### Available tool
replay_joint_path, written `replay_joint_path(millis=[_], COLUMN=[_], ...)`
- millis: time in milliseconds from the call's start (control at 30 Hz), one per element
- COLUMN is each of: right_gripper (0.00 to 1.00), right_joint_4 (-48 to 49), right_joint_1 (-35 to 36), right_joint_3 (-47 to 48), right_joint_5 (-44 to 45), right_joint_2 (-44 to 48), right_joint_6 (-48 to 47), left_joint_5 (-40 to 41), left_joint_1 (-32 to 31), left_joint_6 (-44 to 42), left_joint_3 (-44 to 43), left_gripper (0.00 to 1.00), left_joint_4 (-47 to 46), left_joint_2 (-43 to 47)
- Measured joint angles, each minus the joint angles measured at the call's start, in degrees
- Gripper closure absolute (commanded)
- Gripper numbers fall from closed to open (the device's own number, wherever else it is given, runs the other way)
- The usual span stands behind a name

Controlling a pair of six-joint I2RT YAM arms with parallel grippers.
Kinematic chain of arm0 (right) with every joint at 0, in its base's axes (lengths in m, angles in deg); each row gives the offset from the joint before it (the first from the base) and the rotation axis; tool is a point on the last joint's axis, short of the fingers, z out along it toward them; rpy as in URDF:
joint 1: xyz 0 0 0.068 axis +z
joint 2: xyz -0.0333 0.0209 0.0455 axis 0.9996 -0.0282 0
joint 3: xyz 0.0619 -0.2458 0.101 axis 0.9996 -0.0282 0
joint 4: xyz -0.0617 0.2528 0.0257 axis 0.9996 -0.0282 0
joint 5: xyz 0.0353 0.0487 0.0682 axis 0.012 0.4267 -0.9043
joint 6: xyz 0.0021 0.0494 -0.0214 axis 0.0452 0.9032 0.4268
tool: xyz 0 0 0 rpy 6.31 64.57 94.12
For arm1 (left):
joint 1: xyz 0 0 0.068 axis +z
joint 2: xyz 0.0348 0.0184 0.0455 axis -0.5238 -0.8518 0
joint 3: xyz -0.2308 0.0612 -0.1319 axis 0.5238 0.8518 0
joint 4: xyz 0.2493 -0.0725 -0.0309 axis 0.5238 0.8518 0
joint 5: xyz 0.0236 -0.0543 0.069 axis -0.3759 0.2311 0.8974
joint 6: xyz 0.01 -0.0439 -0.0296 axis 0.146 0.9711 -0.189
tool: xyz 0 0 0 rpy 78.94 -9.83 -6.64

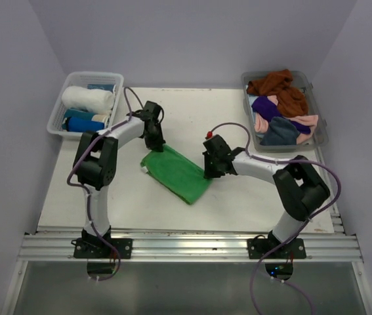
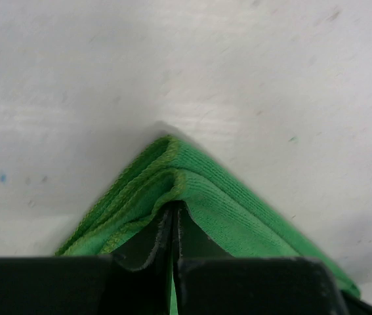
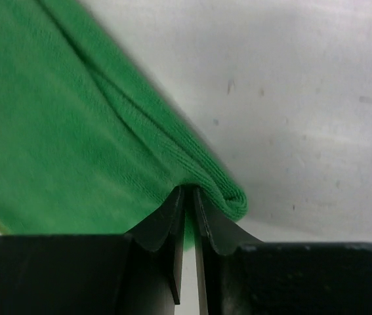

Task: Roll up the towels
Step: Fold the towel

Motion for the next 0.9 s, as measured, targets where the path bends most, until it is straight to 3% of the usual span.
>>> replay_joint_path(millis=[133, 167, 267, 367, 633, 900], right_gripper=[0.81, 0.8, 0.77, 0.78, 0.8, 0.82], right_joint_4=[-1.99, -3.5, -6.93, -9.05, -7.69, -8.24], right_joint_1=[2.21, 2.78, 3.96, 3.91, 3.63, 3.45], right_joint_3=[-5.11, -5.16, -4.55, -1.31, 15.15, 23.04], right_joint_5=[-0.96, -0.94, -0.46, 0.04, -1.25, -2.25], right_joint_2=[6.51, 7.74, 10.97, 11.69, -1.9, -13.6], right_joint_6=[2.1, 2.12, 1.88, 1.11, -0.9, -3.93], left_joint_5=[0.28, 0.94, 2.25, 3.78, 5.49, 4.76], left_joint_1=[-1.84, -2.34, -3.1, -3.08, -2.97, -2.71], left_joint_6=[-1.86, -2.54, -4.26, -5.18, -4.02, -2.84], left_joint_3=[-10.32, -11.78, -14.75, -14.97, -0.04, 9.16], left_gripper=[0.91, 0.85, 0.76, 0.76, 0.84, 0.87], left_joint_4=[1.68, 2.21, 2.95, 4.61, 2.86, 1.53], left_joint_2=[-5.22, -5.27, -3.93, -0.26, 16.24, 14.21])
